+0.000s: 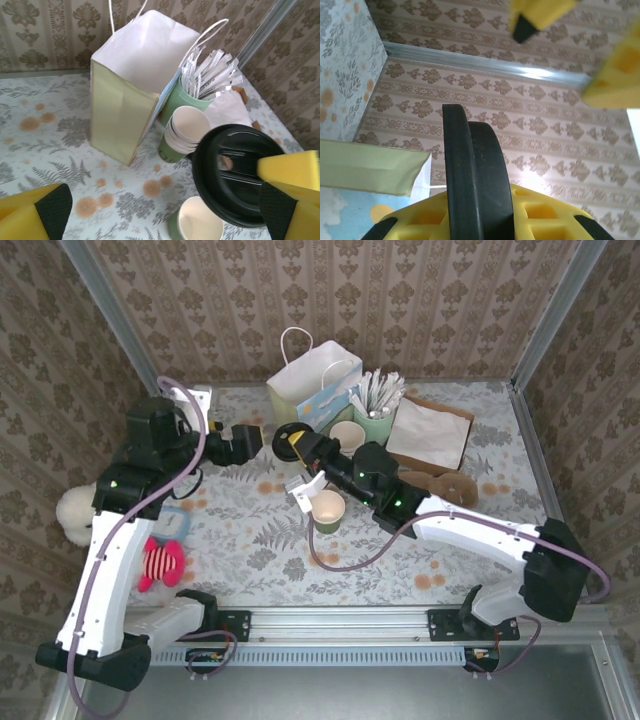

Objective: Pack the takeout coffee

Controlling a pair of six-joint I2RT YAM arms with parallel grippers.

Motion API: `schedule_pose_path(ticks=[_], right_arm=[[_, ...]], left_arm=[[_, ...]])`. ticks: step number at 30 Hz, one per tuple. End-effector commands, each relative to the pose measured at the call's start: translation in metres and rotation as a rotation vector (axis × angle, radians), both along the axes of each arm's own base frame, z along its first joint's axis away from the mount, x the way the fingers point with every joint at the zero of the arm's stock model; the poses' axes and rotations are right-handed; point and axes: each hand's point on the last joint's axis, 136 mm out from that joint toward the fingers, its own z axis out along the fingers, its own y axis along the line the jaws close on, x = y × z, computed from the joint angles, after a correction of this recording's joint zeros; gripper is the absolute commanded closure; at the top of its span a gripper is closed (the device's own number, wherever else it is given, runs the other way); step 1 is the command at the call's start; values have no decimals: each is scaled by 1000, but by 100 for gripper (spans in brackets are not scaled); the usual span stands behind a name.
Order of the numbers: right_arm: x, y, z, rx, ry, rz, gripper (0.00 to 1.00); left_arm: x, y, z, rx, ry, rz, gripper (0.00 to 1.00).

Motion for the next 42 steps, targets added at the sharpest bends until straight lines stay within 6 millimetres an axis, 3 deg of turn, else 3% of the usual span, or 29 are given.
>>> schedule_pose_path(ticks=[1,6,9,11,14,18,21,33,42], right_arm=[[-8,12,21,-53,-197,58,92],[-20,24,19,-75,-259,147,92],[-29,28,21,-63,-289,198,92],[-33,28,20,-66,-298,215,92],[-35,26,20,-70,-305,215,91],[-38,23,21,-67,-300,212,91],[-41,22,20,-56,-285,220,91],[-46,20,27,-15,-287,216,91],[-50,25,25,-29,-288,220,91]], left_arm=[[-16,7,-11,102,80,-35,0],[-30,-9,-13,86,226,-149,11],[-44,-24,-6,60,247,-289,13],[-50,-32,-1,49,268,-360,20],[-44,-29,-5,77,302,-343,31],[-37,-30,-10,83,306,-338,35],[-33,-32,-12,90,309,-343,43],[-18,-42,-34,78,323,-383,51],[-22,-48,-40,63,331,-438,59]])
